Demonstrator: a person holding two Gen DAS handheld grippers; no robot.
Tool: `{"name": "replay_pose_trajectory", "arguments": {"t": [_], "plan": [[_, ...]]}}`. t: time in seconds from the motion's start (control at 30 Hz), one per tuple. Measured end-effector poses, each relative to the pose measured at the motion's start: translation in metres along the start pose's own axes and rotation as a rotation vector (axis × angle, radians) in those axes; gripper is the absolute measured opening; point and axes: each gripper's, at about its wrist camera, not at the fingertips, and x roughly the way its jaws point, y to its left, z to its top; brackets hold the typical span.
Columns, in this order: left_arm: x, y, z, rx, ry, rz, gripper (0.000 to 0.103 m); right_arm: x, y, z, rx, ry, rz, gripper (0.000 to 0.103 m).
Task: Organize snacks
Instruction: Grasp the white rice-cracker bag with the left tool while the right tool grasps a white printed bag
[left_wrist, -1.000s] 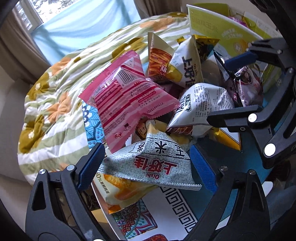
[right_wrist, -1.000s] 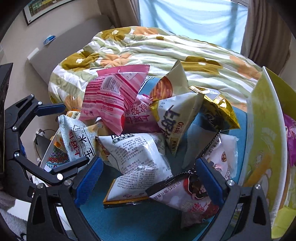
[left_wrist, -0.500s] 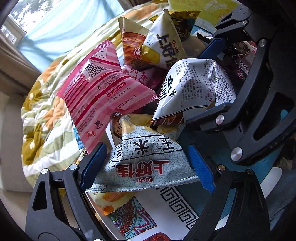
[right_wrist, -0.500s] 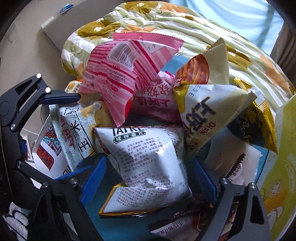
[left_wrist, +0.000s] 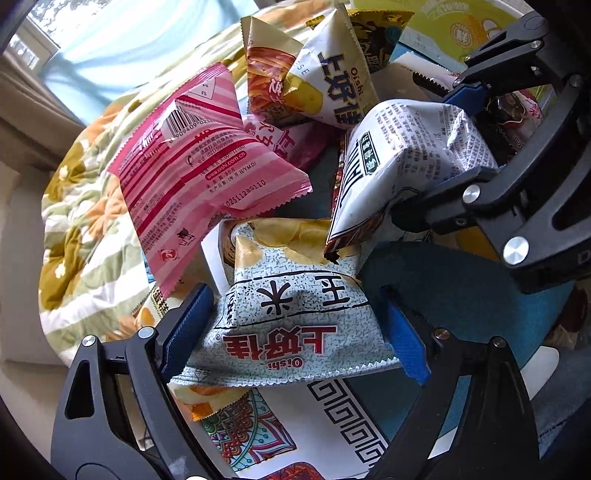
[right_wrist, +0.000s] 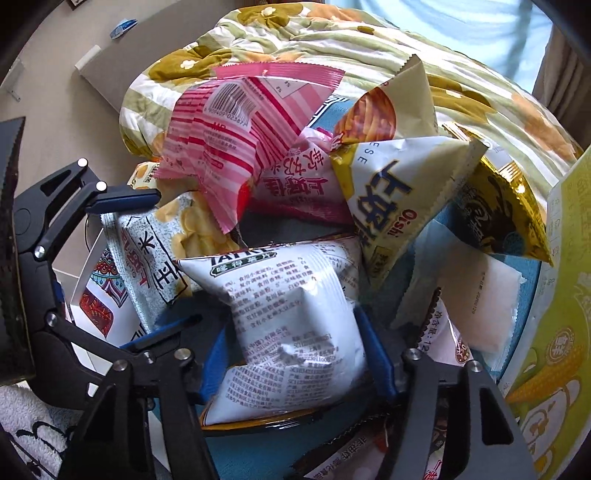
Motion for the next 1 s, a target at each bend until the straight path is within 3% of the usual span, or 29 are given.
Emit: {"name": "replay_pose_trajectory", "arguments": {"t": [0.13, 0.47, 1.0], "plan": [[0.001, -0.004, -0.004, -0.004, 0.021, -0.004, 0.086, -0.010, -0.009, -0.006, 0.041, -0.022, 0.033, 0.058], [-0.016, 0.001, -0.009, -0.031, -0.007, -0.031, 0.061, -0.029, -0.016, -0.013, 0.113, -0.074, 0.088, 0.058], [-0.077, 0.006, -0.033, -0.080, -0.067, -0.050, 0.058, -0.090, 0.009, -0.025, 0.222, -0.217, 0.130, 0.058]]}}
